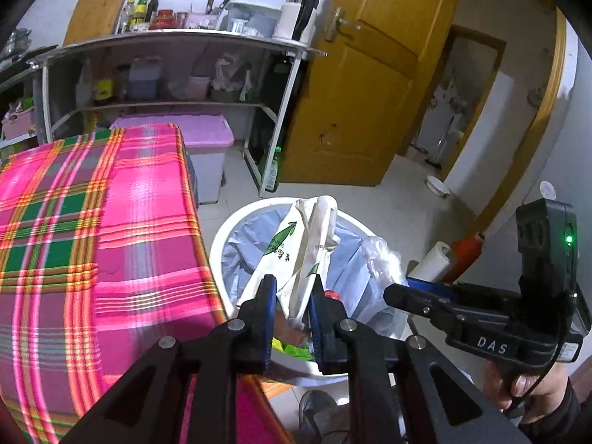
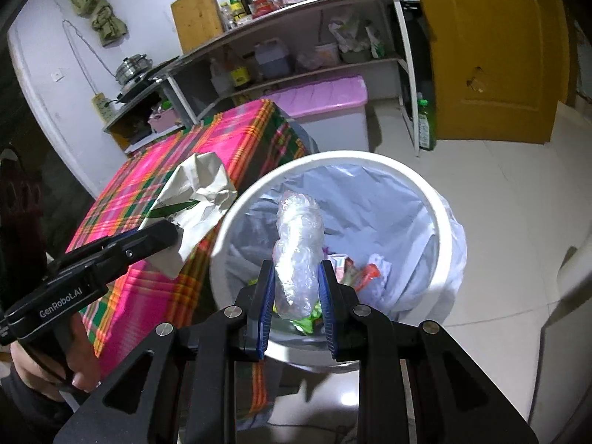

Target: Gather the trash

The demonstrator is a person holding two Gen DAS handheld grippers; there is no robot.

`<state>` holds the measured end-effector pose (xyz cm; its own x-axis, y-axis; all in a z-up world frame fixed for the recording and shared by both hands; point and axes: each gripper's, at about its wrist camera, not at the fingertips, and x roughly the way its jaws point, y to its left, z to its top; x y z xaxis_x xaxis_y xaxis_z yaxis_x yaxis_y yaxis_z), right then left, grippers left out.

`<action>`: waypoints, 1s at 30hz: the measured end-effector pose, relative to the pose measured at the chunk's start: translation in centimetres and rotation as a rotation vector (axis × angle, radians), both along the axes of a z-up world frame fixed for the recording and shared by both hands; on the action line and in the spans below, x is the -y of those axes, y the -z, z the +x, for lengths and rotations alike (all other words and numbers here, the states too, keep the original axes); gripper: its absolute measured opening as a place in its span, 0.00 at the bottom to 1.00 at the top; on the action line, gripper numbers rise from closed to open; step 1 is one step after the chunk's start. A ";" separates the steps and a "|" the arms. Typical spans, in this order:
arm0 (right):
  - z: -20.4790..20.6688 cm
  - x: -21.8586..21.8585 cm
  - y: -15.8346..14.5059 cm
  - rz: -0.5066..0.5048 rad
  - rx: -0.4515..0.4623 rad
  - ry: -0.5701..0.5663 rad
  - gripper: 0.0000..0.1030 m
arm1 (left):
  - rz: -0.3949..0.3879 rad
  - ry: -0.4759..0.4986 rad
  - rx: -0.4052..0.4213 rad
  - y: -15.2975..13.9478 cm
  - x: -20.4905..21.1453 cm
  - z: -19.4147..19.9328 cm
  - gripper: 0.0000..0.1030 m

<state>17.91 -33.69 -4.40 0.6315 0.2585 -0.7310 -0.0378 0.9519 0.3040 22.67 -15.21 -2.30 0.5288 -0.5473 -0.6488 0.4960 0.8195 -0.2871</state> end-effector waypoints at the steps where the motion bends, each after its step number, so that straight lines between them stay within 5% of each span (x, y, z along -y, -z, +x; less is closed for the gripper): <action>1: 0.2 0.2 0.3 0.000 -0.008 0.006 0.24 | 0.003 0.002 -0.007 0.3 0.4 0.4 0.17; 12: 0.0 1.0 1.3 -0.003 -0.027 0.009 0.32 | 0.033 0.002 -0.073 2.8 2.0 2.1 0.23; 24: -2.4 -0.7 -2.0 -0.018 0.061 0.001 0.32 | 0.016 -0.037 0.000 -0.3 -0.6 -0.9 0.23; 30: -4.5 -2.8 -4.2 -0.053 0.123 -0.031 0.32 | 0.014 -0.075 0.050 -2.2 -2.6 -3.6 0.36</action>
